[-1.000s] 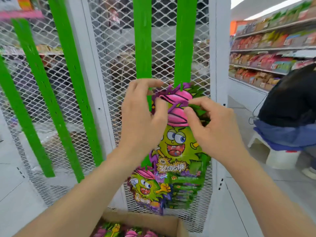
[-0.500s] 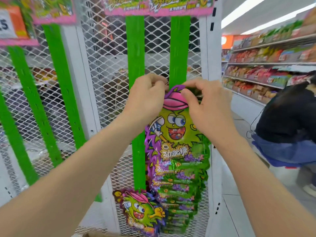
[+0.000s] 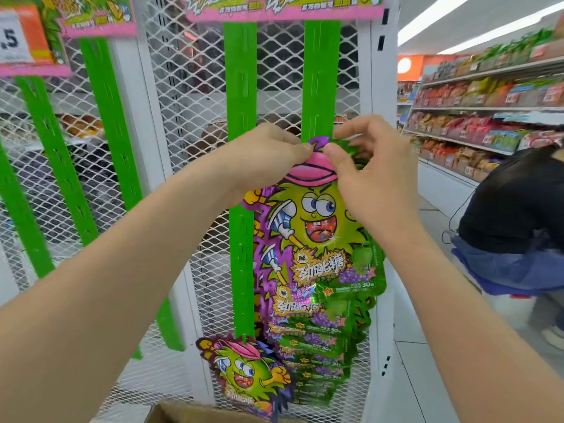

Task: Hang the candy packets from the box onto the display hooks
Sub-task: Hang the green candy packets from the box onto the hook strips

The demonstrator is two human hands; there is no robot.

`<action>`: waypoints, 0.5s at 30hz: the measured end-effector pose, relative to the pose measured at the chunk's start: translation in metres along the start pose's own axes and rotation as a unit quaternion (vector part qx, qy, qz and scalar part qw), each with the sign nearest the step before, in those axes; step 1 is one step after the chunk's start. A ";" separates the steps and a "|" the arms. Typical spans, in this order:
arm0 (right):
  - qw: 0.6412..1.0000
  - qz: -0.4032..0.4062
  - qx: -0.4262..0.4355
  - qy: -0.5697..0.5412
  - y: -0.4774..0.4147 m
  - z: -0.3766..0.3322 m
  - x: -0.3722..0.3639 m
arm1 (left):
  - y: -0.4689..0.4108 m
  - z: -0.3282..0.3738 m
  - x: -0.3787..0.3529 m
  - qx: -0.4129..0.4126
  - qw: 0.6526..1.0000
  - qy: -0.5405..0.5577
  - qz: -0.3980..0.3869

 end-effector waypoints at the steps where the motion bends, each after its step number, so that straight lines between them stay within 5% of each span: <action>1: 1.000 0.001 -0.005 -0.005 -0.001 0.001 0.000 | 0.000 0.000 0.000 0.003 1.000 -0.002 0.000; 15: 0.997 0.068 0.013 -0.024 0.007 -0.009 0.000 | 0.007 0.002 0.003 -0.041 0.999 0.016 -0.015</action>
Point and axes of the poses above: each hand's wrist, its own y-axis away from the middle knuckle, its own x-axis out of the back of the hand, z = x × y, the point moved 4 cm from there along -y, towards the middle knuckle, and after that the axes turned 14 degrees about -x, right-handed, at the moved point
